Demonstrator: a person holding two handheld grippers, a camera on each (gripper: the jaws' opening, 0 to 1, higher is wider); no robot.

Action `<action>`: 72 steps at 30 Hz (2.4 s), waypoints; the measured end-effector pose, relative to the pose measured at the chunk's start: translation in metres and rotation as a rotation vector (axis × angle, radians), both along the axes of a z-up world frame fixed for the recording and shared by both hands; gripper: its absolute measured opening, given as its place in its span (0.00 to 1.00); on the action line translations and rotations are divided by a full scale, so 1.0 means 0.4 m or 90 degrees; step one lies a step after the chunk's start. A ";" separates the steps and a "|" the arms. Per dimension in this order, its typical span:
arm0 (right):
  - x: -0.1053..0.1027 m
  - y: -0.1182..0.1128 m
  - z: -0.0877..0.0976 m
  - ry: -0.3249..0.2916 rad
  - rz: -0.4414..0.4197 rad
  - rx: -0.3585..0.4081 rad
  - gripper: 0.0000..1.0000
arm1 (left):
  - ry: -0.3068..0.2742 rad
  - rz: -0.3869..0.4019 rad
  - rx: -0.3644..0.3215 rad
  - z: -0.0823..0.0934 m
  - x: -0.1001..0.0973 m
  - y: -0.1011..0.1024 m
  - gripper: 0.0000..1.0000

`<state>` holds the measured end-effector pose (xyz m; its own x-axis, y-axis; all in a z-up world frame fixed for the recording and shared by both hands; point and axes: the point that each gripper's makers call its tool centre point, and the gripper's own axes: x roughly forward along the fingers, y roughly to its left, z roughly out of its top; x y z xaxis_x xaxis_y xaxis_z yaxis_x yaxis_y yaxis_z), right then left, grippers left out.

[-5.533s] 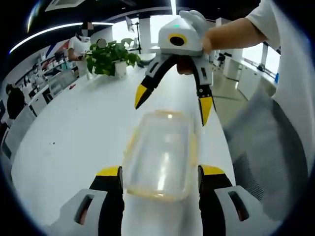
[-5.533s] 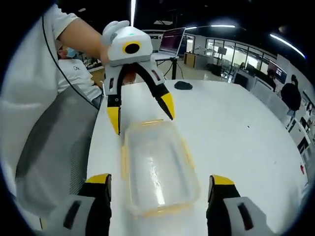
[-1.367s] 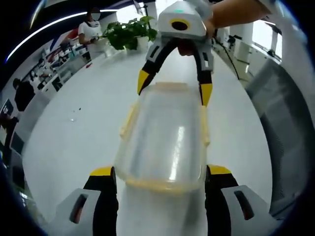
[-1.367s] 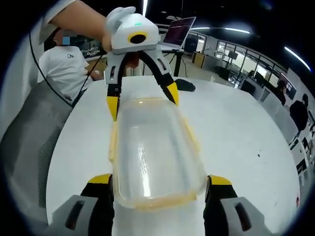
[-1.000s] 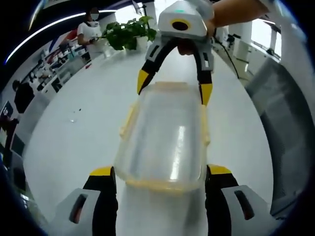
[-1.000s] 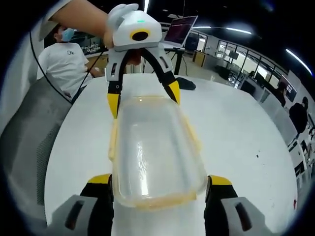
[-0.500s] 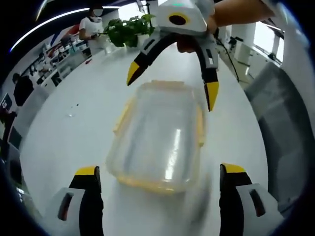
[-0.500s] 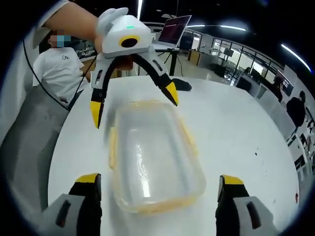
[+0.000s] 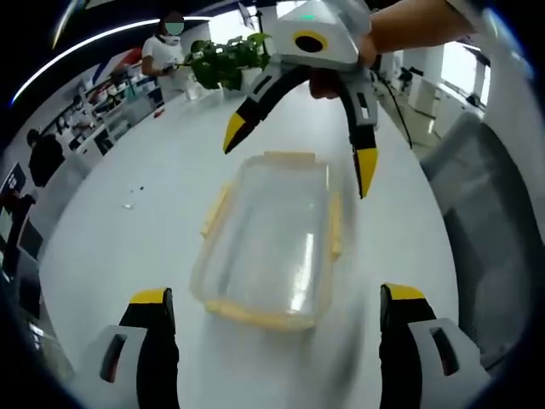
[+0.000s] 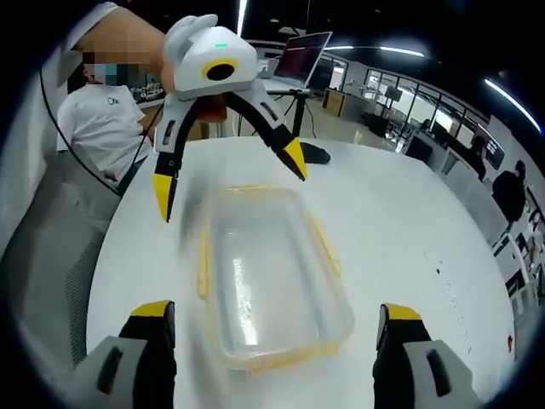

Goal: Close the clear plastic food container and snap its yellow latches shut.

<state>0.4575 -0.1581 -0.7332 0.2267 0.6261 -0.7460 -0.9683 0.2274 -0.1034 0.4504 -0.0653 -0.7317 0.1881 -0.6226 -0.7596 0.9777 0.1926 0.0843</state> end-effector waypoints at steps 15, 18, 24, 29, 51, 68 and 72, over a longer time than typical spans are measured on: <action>-0.050 0.002 0.059 -0.017 -0.006 0.012 0.99 | -0.011 0.024 -0.020 0.053 -0.042 0.004 0.99; -0.054 0.004 0.068 -0.022 -0.011 0.015 0.99 | -0.012 0.029 -0.026 0.064 -0.056 0.001 0.99; -0.080 0.007 0.089 -0.022 -0.017 0.027 0.99 | -0.020 0.050 -0.058 0.098 -0.072 -0.004 0.97; -0.105 0.001 0.097 -0.019 -0.017 0.033 0.99 | -0.019 0.073 -0.083 0.115 -0.084 -0.008 0.99; -0.206 -0.035 0.153 -0.010 -0.095 0.124 0.99 | -0.015 0.154 -0.128 0.148 -0.180 0.011 0.99; -0.286 -0.031 0.175 -0.007 -0.143 0.186 0.99 | -0.012 0.216 -0.178 0.182 -0.265 -0.002 0.99; -0.315 -0.040 0.169 0.001 -0.153 0.189 0.99 | -0.014 0.231 -0.184 0.181 -0.280 0.007 0.99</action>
